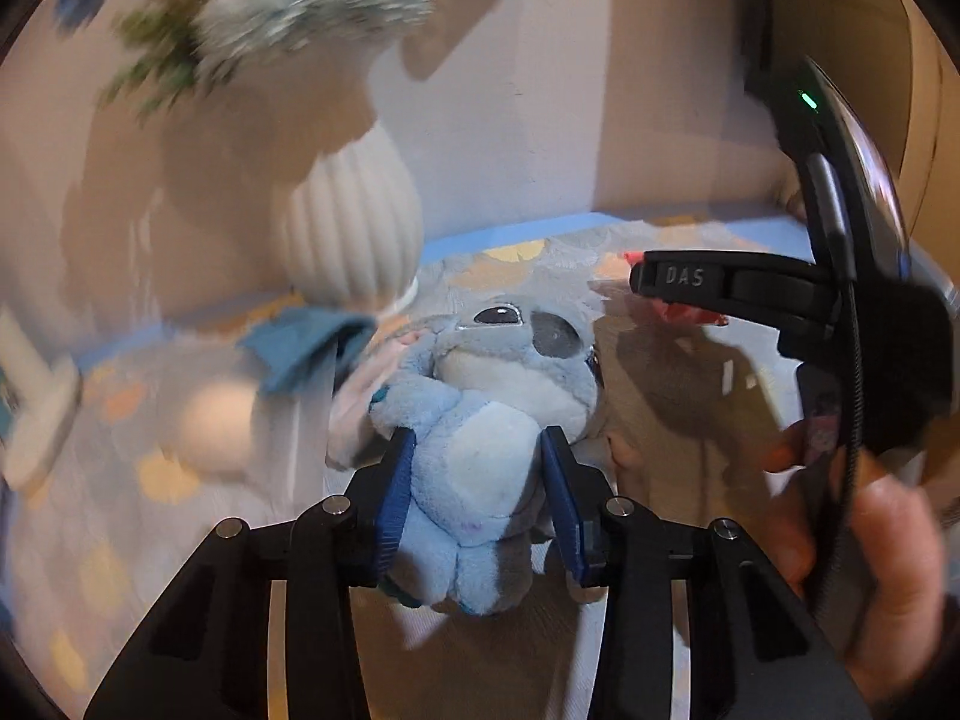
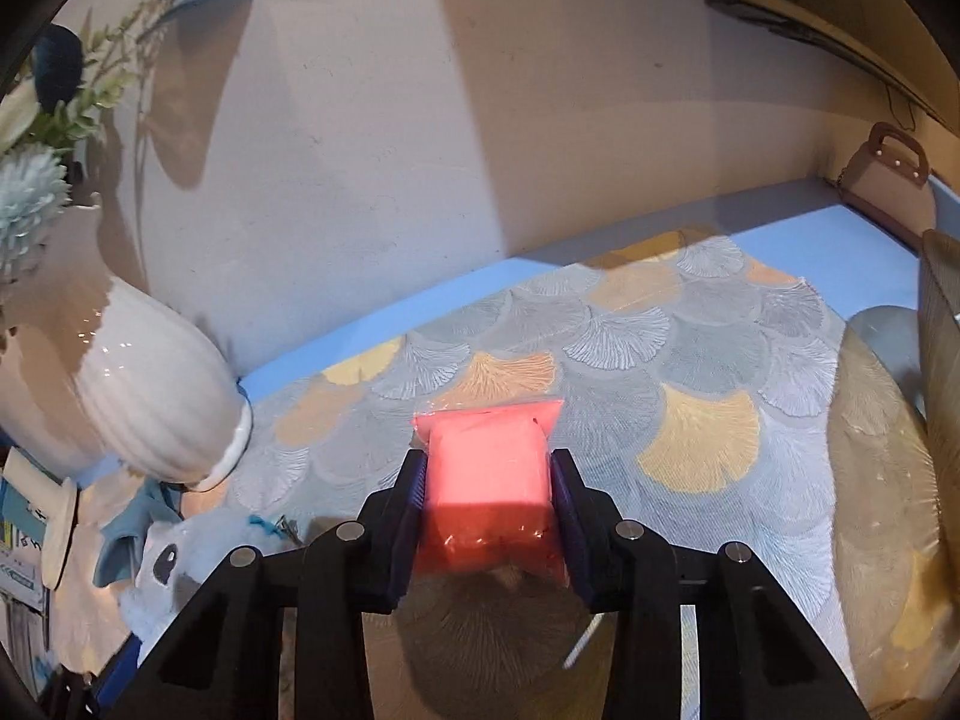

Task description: Organize soft objects

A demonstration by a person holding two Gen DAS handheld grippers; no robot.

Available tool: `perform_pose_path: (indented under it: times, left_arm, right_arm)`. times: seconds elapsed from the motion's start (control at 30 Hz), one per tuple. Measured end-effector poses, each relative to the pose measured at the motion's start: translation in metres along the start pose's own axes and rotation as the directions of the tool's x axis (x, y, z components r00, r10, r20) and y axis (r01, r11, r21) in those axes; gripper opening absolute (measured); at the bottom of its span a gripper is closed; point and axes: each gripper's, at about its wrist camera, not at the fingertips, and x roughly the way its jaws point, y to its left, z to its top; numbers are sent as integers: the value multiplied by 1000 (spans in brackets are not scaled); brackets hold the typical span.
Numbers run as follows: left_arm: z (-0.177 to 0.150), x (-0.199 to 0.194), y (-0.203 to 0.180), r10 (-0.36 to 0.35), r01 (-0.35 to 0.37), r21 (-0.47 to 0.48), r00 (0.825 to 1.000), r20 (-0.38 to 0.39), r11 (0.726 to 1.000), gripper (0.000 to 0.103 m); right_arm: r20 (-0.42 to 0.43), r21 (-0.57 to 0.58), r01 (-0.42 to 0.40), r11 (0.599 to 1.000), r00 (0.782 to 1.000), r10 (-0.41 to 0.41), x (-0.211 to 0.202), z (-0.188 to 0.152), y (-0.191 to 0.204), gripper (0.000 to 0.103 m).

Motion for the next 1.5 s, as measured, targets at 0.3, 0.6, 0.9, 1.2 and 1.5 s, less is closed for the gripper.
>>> perform_pose_path:
  times: [0.3, 0.6, 0.9, 1.2, 1.5]
  left_arm:
    - [-58, -80, 13, -43, 41, -69, 999, -31, 997, 38]
    - [-143, -146, 17, 36, -46, -151, 997, -68, 987, 38]
    - [-154, -159, -25, 120, -121, -39, 992, -30, 992, 96]
    - [-143, -124, -22, 163, -165, -18, 984, -74, 986, 97]
    - [-151, -133, -13, 129, -131, -36, 990, -51, 991, 61]
  right_arm:
    - [34, -50, -10, 999, 999, 12, -56, -52, 16, 39]
    - [-5, -146, -148, 978, 989, 149, -129, -138, 39, 39]
    - [-143, -307, -276, 911, 959, 243, -174, -192, 4, 40]
    - [-209, -329, -298, 896, 948, 238, -177, -206, -28, 76]
    - [-158, -413, -186, 891, 979, 131, -175, -216, -5, 48]
